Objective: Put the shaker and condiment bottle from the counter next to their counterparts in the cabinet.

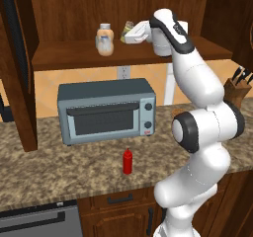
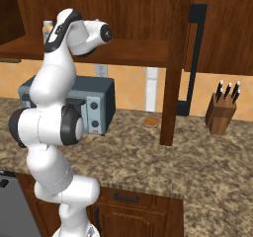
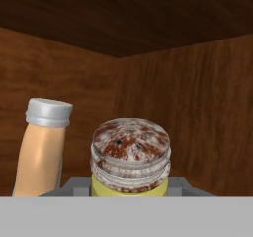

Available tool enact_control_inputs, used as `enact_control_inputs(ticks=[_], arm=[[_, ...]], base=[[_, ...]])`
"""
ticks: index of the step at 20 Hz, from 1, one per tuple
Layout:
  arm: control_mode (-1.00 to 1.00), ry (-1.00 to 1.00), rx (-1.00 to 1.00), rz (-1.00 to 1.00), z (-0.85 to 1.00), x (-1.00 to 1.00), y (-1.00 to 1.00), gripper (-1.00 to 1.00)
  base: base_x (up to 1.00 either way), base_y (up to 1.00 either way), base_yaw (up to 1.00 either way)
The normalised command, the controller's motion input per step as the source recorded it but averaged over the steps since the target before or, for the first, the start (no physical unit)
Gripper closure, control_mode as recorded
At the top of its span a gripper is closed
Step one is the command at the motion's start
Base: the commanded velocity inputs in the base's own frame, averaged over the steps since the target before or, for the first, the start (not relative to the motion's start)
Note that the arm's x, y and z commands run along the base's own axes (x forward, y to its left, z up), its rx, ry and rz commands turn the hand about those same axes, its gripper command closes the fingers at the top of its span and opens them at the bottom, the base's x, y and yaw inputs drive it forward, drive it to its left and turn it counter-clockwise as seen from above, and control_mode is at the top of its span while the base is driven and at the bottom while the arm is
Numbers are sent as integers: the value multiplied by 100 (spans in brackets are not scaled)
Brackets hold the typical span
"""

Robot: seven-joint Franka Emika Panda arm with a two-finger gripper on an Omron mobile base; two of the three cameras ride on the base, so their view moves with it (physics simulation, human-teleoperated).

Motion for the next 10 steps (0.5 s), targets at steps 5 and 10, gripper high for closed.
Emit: enact_control_inputs(ticks=[5,10], arm=[[-100,0,-3,1,0,8,0,100],[-100,0,-6,1,-10,14,1,100]], base=[[0,0,0],[0,0,0]])
